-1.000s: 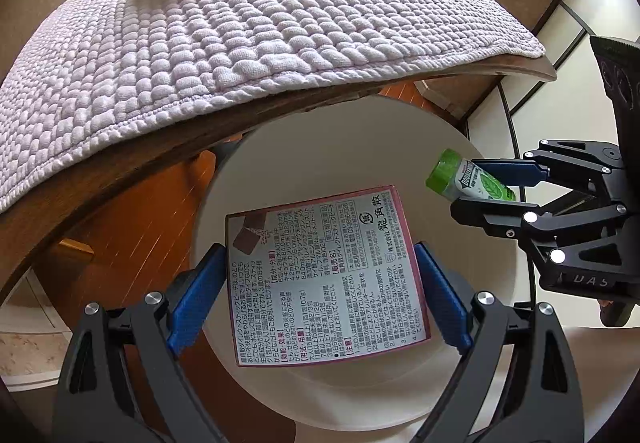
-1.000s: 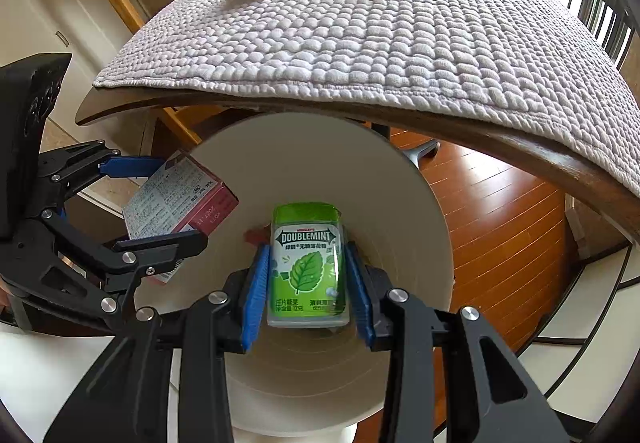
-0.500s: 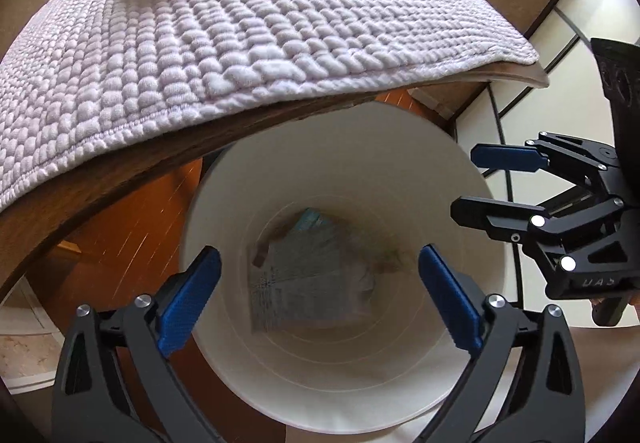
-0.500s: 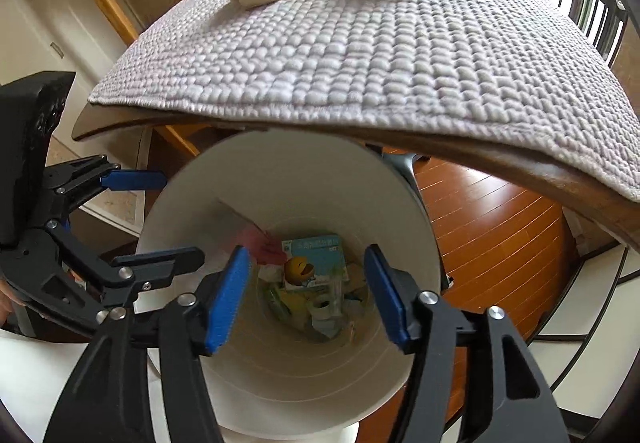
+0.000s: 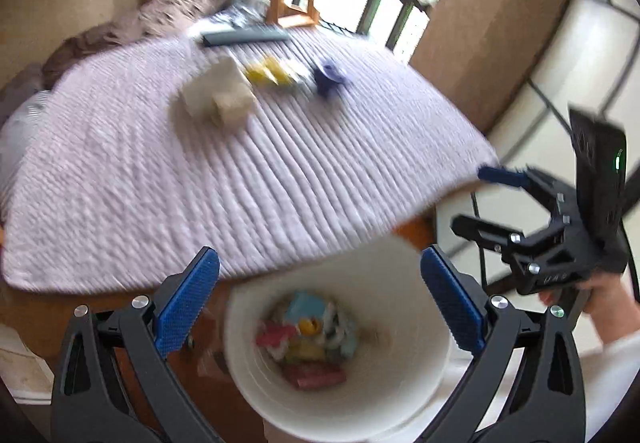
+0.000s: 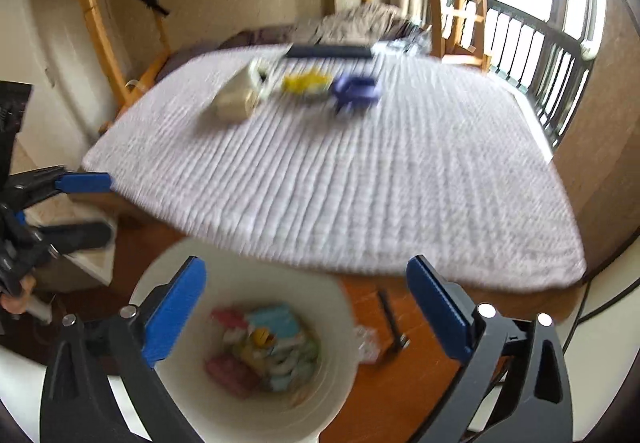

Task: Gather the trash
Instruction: 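Move both open tools back over the items on the blanket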

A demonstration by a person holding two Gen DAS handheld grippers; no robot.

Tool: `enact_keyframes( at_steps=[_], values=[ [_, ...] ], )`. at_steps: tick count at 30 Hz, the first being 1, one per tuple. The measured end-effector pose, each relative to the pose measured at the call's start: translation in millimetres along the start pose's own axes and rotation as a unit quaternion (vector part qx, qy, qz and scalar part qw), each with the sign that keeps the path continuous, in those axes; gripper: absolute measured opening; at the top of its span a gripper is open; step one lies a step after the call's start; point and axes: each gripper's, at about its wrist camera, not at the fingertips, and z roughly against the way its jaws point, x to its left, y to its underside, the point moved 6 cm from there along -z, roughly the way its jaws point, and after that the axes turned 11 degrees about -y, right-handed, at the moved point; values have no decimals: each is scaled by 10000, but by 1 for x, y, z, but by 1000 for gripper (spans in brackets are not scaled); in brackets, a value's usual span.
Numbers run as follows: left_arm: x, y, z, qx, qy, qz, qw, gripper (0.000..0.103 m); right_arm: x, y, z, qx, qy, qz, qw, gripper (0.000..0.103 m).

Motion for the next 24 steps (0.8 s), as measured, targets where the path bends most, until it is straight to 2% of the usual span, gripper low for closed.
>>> enact_keyframes(
  at_steps=[4,7,15,24],
  values=[
    [29,-35,-10,-71,-137,616,9980,102,-16,-33,-11,-245,126,-77,9996,99],
    [48,-57,-27,-69,-227,924,9954,101,-23,-56,-26,-313,209,111,9992,99],
    [78,-106,-80,112,-488,1149,9921,102,-44,-99,-82,-137,80,232,9996,99],
    [90,-127,-131,387,-466,1356,9889,101,-67,-123,-127,-11,-110,-56,9999,99]
  ],
)
